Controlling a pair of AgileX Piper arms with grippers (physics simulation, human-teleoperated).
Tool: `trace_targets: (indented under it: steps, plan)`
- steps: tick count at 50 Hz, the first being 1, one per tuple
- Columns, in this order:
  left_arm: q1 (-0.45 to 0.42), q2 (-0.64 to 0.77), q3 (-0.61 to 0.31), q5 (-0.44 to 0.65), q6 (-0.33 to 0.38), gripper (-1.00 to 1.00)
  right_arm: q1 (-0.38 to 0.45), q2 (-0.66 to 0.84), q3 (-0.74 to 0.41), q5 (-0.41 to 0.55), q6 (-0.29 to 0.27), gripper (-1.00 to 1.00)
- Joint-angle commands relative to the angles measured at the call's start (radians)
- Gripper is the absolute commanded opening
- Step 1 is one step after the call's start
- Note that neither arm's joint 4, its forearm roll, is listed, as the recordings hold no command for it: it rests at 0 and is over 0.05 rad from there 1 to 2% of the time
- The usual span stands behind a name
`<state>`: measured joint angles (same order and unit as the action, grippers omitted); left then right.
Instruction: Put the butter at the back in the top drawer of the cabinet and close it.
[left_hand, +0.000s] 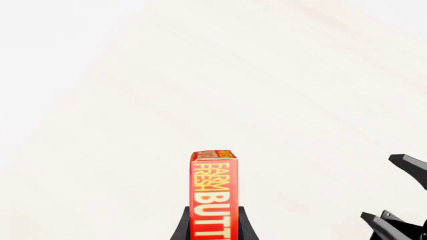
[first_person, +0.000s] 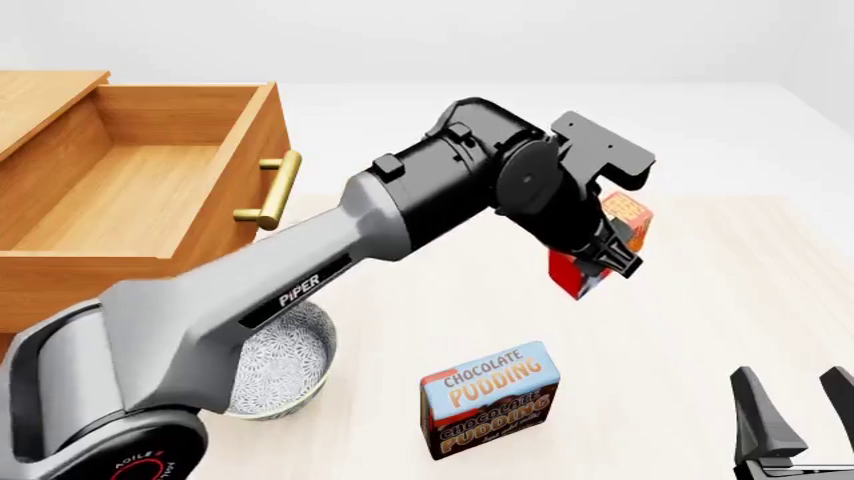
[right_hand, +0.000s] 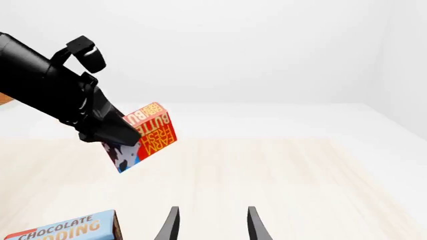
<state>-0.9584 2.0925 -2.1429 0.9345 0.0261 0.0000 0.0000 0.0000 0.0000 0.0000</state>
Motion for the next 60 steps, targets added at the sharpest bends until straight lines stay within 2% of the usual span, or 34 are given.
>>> trace_targets:
  steps: [1,12,16,47,60]
  plan:
    - [0.036,-0.097,0.029,0.008,0.039,-1.00,0.000,0.000,0.000,0.000,0.000,1.00]
    - [0.068,-0.181,0.066,0.022,0.054,-1.00,0.000,0.000,0.000,0.000,0.000,1.00]
    - [0.096,-0.228,0.109,0.015,0.066,-1.00,0.000,0.000,0.000,0.000,0.000,1.00]
    - [0.195,-0.389,0.137,0.107,0.098,-1.00,0.000,0.000,0.000,0.000,0.000,1.00]
    - [0.226,-0.424,0.116,0.159,0.091,-1.00,0.000,0.000,0.000,0.000,0.000,1.00]
